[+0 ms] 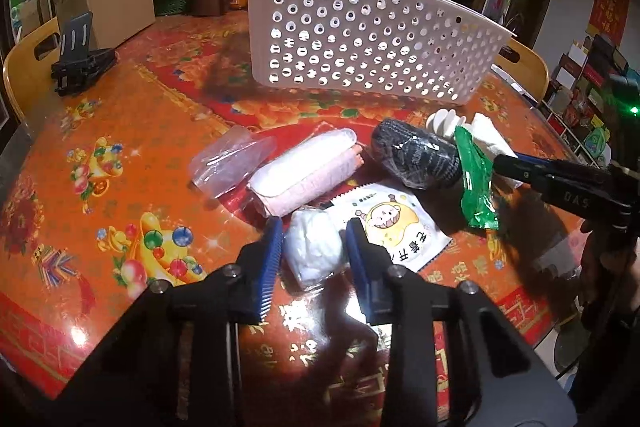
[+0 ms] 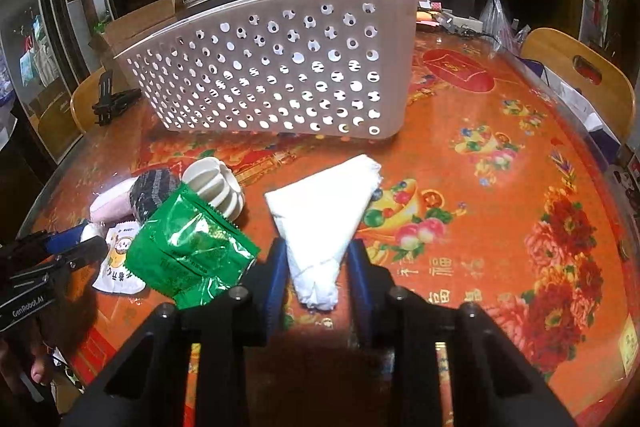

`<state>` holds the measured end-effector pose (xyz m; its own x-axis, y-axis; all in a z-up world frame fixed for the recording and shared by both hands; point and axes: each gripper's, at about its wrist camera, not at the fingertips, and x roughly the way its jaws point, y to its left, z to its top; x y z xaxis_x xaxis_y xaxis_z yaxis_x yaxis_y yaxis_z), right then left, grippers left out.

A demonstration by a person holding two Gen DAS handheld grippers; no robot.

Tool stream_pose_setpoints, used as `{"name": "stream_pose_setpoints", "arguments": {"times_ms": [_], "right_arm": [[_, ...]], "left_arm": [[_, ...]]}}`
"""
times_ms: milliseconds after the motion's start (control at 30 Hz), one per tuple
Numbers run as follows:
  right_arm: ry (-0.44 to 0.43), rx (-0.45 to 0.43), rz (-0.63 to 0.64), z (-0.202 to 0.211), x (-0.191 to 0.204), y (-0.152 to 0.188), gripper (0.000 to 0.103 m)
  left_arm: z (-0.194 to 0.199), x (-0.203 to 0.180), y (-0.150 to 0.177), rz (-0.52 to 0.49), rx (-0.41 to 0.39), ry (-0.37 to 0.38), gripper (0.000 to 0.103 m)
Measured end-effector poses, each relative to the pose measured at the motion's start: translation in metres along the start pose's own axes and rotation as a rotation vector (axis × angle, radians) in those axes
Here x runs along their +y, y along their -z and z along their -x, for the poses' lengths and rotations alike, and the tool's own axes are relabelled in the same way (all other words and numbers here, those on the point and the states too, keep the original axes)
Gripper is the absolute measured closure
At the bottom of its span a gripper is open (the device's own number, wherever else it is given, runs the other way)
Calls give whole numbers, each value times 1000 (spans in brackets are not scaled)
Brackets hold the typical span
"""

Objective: Organize soft objects
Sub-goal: 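Grasp the white cloth with the right tool while the left tool grasps the white plastic bag, then carry both items into the white basket and open both tools to release them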

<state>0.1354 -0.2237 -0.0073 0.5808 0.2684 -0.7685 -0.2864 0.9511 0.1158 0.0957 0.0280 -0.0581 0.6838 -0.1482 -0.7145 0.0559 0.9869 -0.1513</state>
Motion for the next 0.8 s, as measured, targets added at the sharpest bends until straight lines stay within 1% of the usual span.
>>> {"name": "stream_pose_setpoints", "arguments": {"times_ms": [167,433,633,800], "right_arm": [[-5,-28,5,7,0,1,82],[-9,-87,7,33,-1,-1,83],[-16,-138,20,55,4,-9,83],[-21,-172,53,70,14,-23,83]], "left_arm": [[10,0,-2,-7,-29,-8,73],[22,-1,-8,-15,-57,-14,73],[33,-4,-23,-26,-82,0,73],[42,-6,-43,-47,-110,4,73]]}}
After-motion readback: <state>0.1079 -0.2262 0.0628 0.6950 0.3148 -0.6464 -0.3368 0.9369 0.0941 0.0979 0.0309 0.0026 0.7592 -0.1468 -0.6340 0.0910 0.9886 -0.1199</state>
